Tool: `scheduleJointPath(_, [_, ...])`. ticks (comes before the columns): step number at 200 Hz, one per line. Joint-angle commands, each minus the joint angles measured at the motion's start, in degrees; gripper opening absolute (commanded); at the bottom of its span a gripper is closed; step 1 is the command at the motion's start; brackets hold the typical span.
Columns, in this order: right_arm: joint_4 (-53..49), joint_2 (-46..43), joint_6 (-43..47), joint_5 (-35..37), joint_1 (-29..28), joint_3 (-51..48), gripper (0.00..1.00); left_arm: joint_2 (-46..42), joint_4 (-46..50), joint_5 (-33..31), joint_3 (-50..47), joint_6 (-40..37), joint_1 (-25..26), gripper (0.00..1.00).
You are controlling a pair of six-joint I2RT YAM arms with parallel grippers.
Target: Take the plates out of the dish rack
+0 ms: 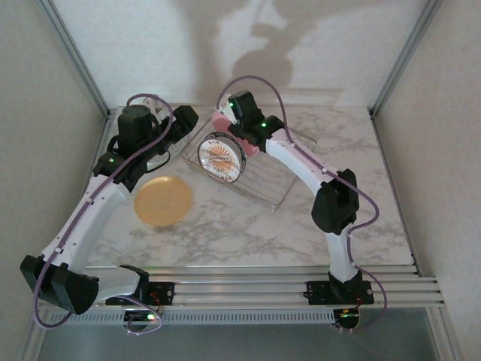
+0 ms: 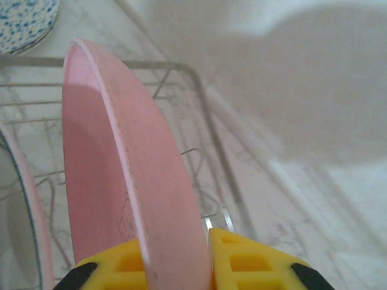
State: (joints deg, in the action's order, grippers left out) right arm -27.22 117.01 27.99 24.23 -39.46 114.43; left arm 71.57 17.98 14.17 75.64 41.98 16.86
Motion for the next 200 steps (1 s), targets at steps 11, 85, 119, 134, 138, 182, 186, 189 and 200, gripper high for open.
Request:
scheduleJointPath(11, [6.21, -6.73, 3.76, 6.42, 1.08, -1.35, 0.0, -0.49, -2.63, 2.08, 0.35, -0.35, 0.77, 0.88])
scheduleJointPath(85, [3.52, -16.74, -9.96, -0.75, 7.3, -3.02, 0.0, 7.41, -5.87, 9.28, 4.86, -0.9, 4.26, 0.88])
scheduleJointPath(119, [0.42, -21.0, -22.99, -12.5, 12.25, -4.39, 0.0, 13.9, -6.39, 11.2, 9.21, -1.12, 7.23, 0.88])
scheduleJointPath(134, [-0.74, -21.96, -26.95, -17.5, 13.77, -4.44, 0.0, 16.58, -6.62, 11.98, 11.13, -0.93, 8.21, 0.88])
scheduleJointPath(138, [-0.96, -22.15, -27.82, -19.01, 14.14, -4.4, 0.0, 17.2, -6.71, 12.04, 11.58, -0.98, 8.46, 0.88])
scheduleJointPath(182, [-1.78, -23.42, -35.17, -29.05, 16.08, -4.84, 0.0, 23.34, -5.17, 12.5, 16.65, -1.46, 9.64, 0.85])
scheduleJointPath(186, [-1.86, -23.47, -35.67, -29.7, 16.12, -4.82, 0.0, 23.77, -5.2, 12.47, 16.87, -1.46, 9.7, 0.84])
scheduleJointPath(189, [-1.87, -23.4, -36.04, -30.31, 16.2, -4.83, 0.0, 23.99, -5.21, 12.46, 17.02, -1.46, 9.81, 0.84])
scheduleJointPath(200, [-1.87, -23.42, -37.77, -32.46, 16.48, -4.75, 0.0, 24.85, -5.17, 12.42, 17.63, -1.37, 9.85, 0.83])
